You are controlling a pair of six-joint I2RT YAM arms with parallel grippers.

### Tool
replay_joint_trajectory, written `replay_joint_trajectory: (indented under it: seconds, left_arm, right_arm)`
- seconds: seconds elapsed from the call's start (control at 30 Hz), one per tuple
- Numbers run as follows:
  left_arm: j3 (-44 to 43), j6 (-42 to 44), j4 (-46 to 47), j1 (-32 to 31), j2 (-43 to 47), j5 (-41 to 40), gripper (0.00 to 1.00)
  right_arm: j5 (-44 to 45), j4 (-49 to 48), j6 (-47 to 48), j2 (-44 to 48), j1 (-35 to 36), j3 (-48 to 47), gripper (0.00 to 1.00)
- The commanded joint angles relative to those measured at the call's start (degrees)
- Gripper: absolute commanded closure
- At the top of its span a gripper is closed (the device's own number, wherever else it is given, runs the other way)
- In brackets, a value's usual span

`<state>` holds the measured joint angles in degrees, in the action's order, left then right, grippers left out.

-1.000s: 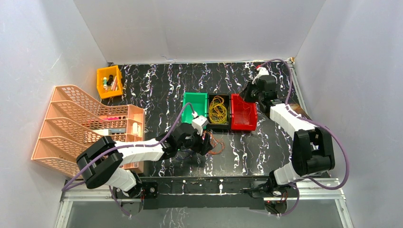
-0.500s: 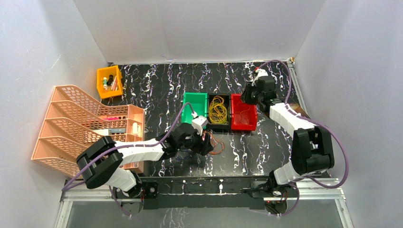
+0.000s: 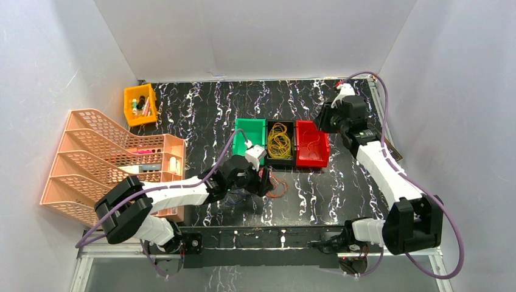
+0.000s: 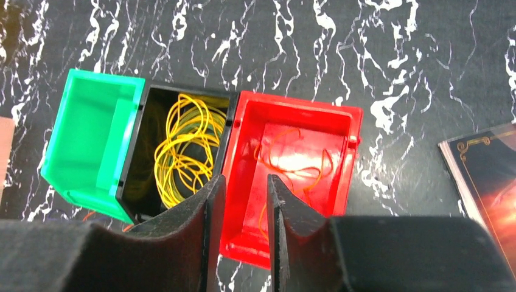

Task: Untangle the cables
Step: Place the cable in the bin, then untie the cable.

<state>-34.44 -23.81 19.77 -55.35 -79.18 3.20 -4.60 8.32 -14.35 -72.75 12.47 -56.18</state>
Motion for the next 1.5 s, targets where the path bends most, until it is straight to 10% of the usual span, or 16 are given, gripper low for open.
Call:
replay_joint_trajectory:
  seconds: [0.0, 0.63, 1.0, 1.47]
  left_arm:
    - [-3.7, 1.3, -2.0, -0.3, 1.7, -1.9, 0.35]
    - [-9.8, 3.2, -17.7, -0.1, 1.6, -11.5, 0.35]
    - [-8.2, 4.0, -19.4, -0.1, 4.7, -14.1, 0.40]
    - [-1.9, 0.2, -18.7, -0.1, 12.1, -18.2, 0.39]
  right_arm:
    - [1.4, 7.1, -1.6, 3.5, -0.2, -0.5, 0.60]
    - [-15.2, 11.2, -12.9, 20.2, 0.5, 12.8, 0.54]
    - [0.6, 0.6, -25.6, 15.9, 27.6, 18.6, 0.58]
    - [11.4, -17.2, -27.6, 3.5, 37.7, 22.4, 0.60]
